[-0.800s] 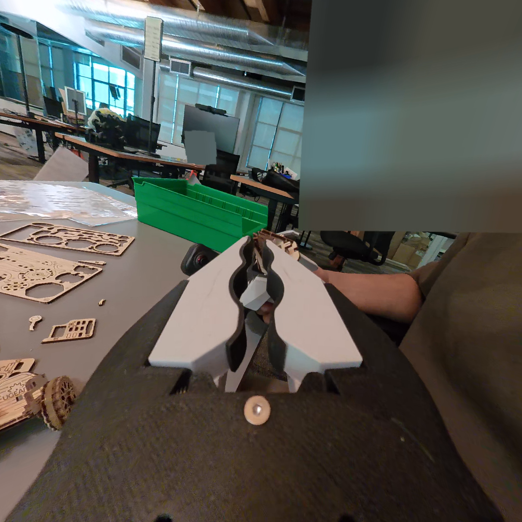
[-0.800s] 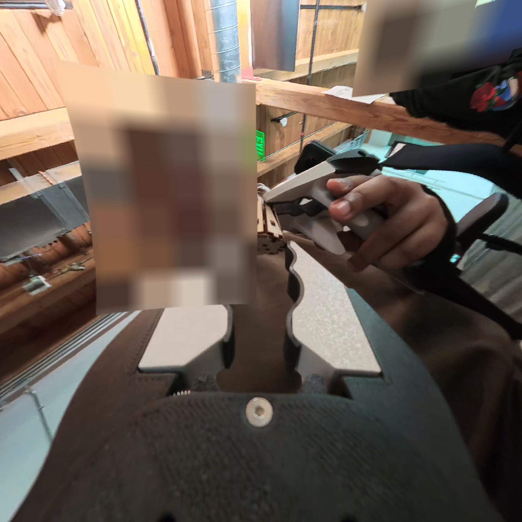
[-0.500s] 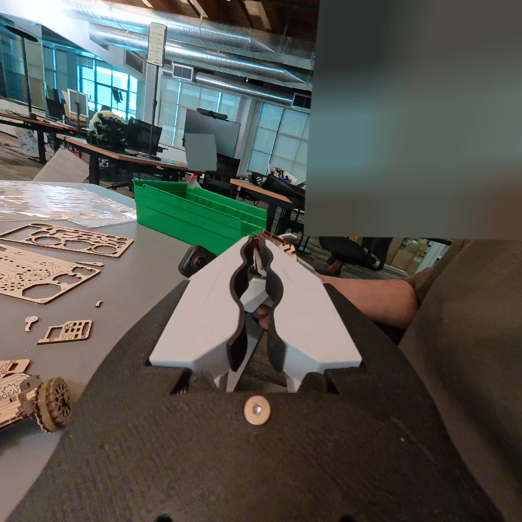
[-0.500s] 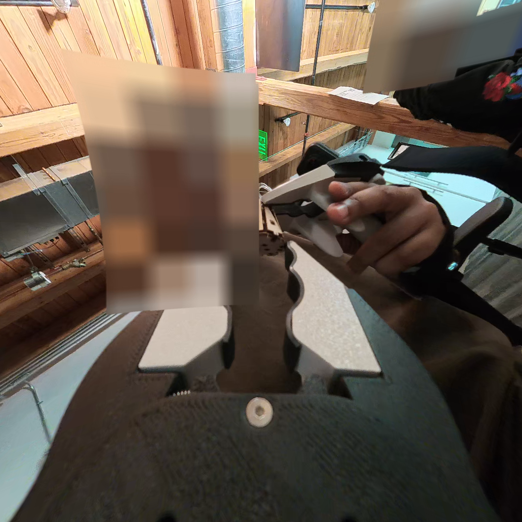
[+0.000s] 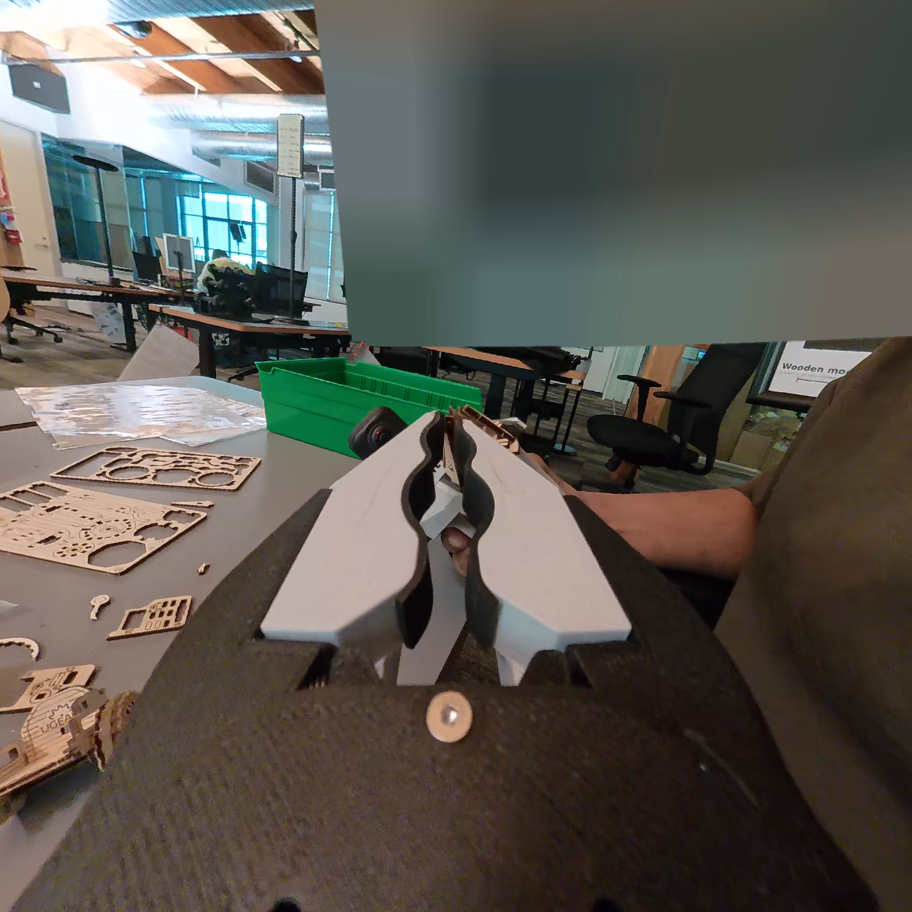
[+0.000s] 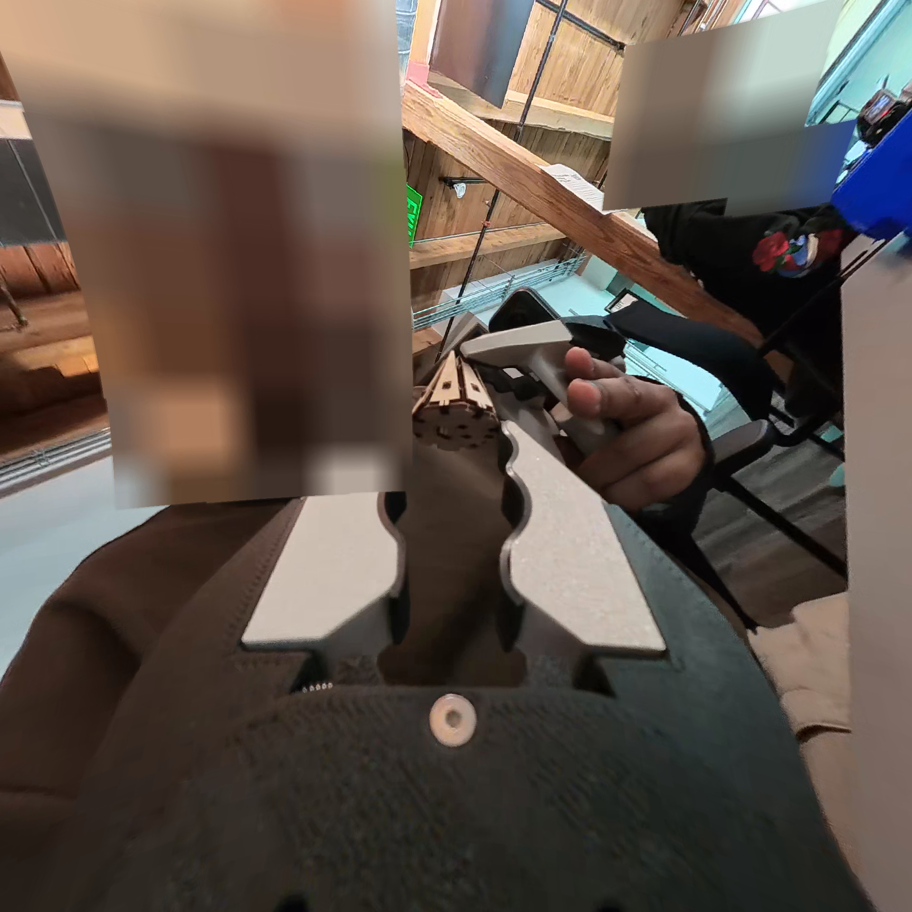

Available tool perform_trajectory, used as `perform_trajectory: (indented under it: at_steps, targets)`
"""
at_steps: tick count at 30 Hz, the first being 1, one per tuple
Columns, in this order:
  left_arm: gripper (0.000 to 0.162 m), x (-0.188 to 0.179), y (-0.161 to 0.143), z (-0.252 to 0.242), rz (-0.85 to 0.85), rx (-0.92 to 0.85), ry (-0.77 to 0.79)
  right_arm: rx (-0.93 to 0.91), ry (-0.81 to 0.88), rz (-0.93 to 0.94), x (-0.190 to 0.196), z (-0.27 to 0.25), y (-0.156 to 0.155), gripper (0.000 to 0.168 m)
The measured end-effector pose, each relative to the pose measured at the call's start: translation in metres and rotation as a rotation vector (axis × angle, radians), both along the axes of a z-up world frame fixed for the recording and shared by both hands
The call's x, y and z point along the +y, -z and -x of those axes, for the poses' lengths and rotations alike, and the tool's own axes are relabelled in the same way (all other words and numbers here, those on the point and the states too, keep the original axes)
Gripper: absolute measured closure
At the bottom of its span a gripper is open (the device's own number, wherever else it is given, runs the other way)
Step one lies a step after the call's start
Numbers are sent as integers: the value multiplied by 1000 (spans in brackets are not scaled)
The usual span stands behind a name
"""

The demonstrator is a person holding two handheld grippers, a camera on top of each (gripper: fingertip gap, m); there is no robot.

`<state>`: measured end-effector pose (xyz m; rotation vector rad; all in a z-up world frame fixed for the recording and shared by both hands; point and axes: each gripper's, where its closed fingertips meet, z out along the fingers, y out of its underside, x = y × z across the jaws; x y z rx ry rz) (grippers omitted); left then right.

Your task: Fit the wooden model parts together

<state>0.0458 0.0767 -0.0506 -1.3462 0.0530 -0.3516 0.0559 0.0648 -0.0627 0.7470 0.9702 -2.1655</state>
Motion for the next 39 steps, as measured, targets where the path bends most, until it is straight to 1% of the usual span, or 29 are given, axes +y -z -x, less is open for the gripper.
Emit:
perform_trajectory:
  at_steps: [12,16,21,25,28,39]
  targets:
    - [160,-4,-5,-5,-33,43,-10,53,0,-26,-4,-6,-4,135]
    - [154,-5,-6,-3,-42,17,7,71,5,-45,-6,-8,-6,135]
    - [154,-7,-5,-6,-40,14,31,89,13,-39,-4,-11,-9,136]
    - [159,-6,-4,-8,-38,20,35,87,18,-42,-3,-10,-8,135]
    - [160,-6,-4,-8,-36,30,21,87,25,-45,-3,-9,-8,135]
    - [160,-1,2,-6,-4,135,-61,69,149,-53,15,4,-5,136]
